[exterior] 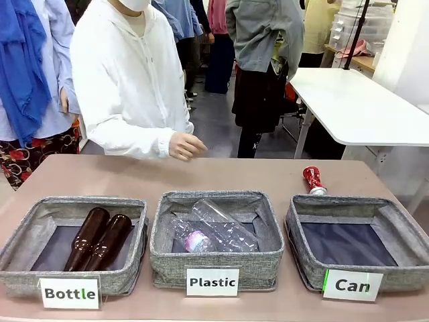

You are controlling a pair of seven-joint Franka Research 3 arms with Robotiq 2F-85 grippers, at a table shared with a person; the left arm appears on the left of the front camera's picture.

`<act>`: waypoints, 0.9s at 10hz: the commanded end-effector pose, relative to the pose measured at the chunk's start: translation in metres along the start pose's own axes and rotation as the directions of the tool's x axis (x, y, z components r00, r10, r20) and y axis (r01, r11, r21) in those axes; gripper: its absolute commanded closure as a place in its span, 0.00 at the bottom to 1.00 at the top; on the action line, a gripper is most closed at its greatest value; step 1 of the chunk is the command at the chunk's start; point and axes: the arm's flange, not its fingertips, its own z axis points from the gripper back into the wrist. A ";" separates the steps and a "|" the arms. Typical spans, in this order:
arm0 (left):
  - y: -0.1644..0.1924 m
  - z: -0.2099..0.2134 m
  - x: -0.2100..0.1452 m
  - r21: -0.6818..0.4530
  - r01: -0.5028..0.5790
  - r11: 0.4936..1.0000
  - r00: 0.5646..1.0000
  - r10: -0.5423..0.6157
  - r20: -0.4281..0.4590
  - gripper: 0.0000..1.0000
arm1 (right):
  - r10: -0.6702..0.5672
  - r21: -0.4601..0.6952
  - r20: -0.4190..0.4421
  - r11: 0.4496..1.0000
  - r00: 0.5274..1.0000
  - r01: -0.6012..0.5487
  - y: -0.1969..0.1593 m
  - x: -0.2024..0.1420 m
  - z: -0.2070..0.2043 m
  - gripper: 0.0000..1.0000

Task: Sort the can waste into the basket.
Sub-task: Pick up the can waste from the table and place it in the right Fabric basket.

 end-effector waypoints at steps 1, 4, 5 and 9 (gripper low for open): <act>0.000 -0.041 0.031 -0.017 0.087 0.996 0.990 -0.088 -0.107 0.66 | 0.025 0.031 0.019 0.999 0.999 -0.026 -0.001 0.002 -0.001 0.00; -0.008 -0.013 0.022 0.042 0.054 0.998 0.996 -0.051 -0.080 0.66 | 0.025 0.031 0.019 0.999 0.999 -0.026 -0.001 0.002 -0.001 0.00; -0.009 -0.030 0.040 -0.002 0.098 0.995 0.992 -0.097 -0.085 0.66 | 0.025 0.031 0.019 0.999 0.999 -0.026 -0.001 0.002 -0.001 0.00; 0.001 -0.152 0.187 0.035 0.119 0.992 0.990 -0.121 0.066 0.66 | 0.025 0.031 0.019 0.999 0.999 -0.026 -0.001 0.002 -0.001 0.00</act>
